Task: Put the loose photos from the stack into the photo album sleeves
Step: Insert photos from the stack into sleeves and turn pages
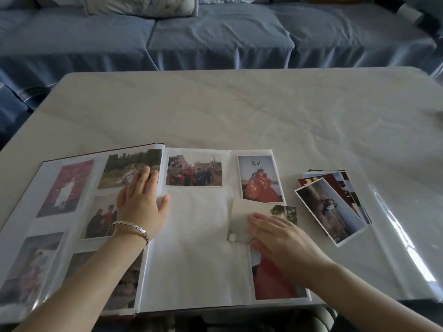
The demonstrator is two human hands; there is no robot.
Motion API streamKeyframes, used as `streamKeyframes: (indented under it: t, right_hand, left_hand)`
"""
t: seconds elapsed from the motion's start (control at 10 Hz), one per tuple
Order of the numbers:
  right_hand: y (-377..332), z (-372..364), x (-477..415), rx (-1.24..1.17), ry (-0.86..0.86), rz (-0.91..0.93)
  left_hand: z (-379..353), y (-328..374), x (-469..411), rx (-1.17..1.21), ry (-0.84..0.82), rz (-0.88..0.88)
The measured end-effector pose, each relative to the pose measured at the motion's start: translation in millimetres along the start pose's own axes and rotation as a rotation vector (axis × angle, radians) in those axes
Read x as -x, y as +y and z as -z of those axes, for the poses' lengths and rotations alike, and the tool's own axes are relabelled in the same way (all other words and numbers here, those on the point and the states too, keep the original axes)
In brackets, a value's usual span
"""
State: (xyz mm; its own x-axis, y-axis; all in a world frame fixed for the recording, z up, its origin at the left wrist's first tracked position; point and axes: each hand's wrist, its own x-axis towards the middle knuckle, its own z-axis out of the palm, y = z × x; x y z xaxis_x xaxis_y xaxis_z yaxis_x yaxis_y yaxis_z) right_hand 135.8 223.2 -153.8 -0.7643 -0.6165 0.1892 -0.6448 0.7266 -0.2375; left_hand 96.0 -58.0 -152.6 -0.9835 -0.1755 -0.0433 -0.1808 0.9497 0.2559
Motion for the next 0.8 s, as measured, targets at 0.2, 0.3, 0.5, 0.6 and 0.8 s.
streamKeyframes:
  t: [0.2,0.3,0.5,0.6,0.8]
  right_hand:
    - [17,7,-22,-0.048,-0.311,-0.256]
    - [25,13,-33,0.082,-0.405,-0.371]
    - [21,17,-38,-0.057,-0.3,-0.49]
    - [33,29,-38,-0.166,-0.195,-0.619]
    - [53,47,-42,-0.073,-0.055,-0.683]
  left_hand:
    - [1,0,0,0.007,0.003,-0.005]
    - [2,-1,0,0.004,0.0,-0.003]
    - [2,-3,-1,0.011,0.003,-0.007]
    - [2,-2,0,0.021,0.01,-0.005]
    - [2,-2,0,0.013,-0.002,-0.003]
